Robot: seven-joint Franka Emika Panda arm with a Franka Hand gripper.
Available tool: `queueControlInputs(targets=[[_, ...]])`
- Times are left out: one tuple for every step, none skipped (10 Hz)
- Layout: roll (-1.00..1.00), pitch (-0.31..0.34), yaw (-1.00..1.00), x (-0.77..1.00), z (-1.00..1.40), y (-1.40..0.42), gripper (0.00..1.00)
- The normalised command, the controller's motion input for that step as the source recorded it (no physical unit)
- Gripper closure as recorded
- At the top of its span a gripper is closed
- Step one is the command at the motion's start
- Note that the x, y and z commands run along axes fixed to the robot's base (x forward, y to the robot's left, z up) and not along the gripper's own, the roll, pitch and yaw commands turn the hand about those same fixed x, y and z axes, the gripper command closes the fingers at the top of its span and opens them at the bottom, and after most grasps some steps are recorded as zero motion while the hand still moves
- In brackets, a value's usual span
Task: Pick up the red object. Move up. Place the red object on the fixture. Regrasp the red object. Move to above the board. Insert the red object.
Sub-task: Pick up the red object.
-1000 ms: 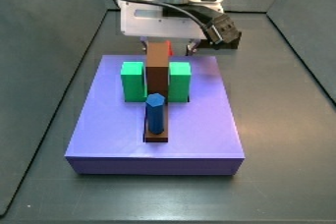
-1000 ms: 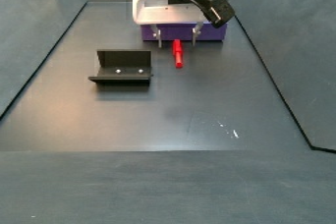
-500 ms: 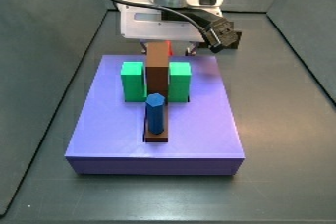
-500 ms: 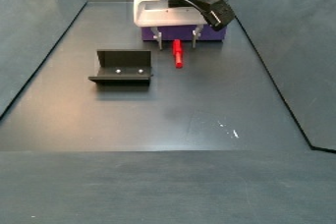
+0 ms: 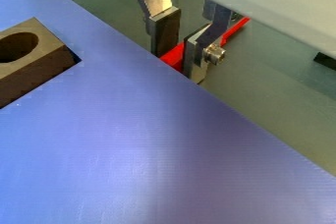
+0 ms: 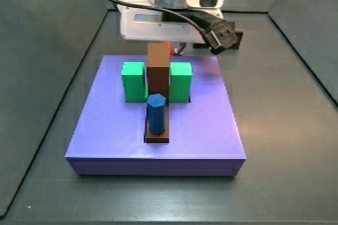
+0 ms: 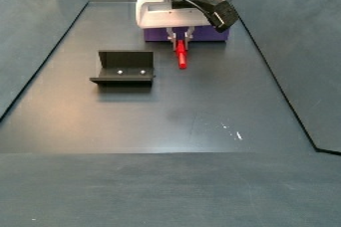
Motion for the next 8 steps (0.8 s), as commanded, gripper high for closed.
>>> queueControlInputs(targets=[[0.00, 0.000, 0.00, 0.00, 0.00, 0.00, 1.00], [0.00, 0.000, 0.00, 0.00, 0.00, 0.00, 1.00], [0.00, 0.000, 0.00, 0.00, 0.00, 0.00, 1.00], [0.00, 0.000, 0.00, 0.00, 0.00, 0.00, 1.00], [0.00, 0.000, 0.00, 0.00, 0.00, 0.00, 1.00], [0.00, 0.000, 0.00, 0.00, 0.00, 0.00, 1.00], [0.00, 0.000, 0.00, 0.00, 0.00, 0.00, 1.00], [0.00, 0.000, 0.00, 0.00, 0.00, 0.00, 1.00]])
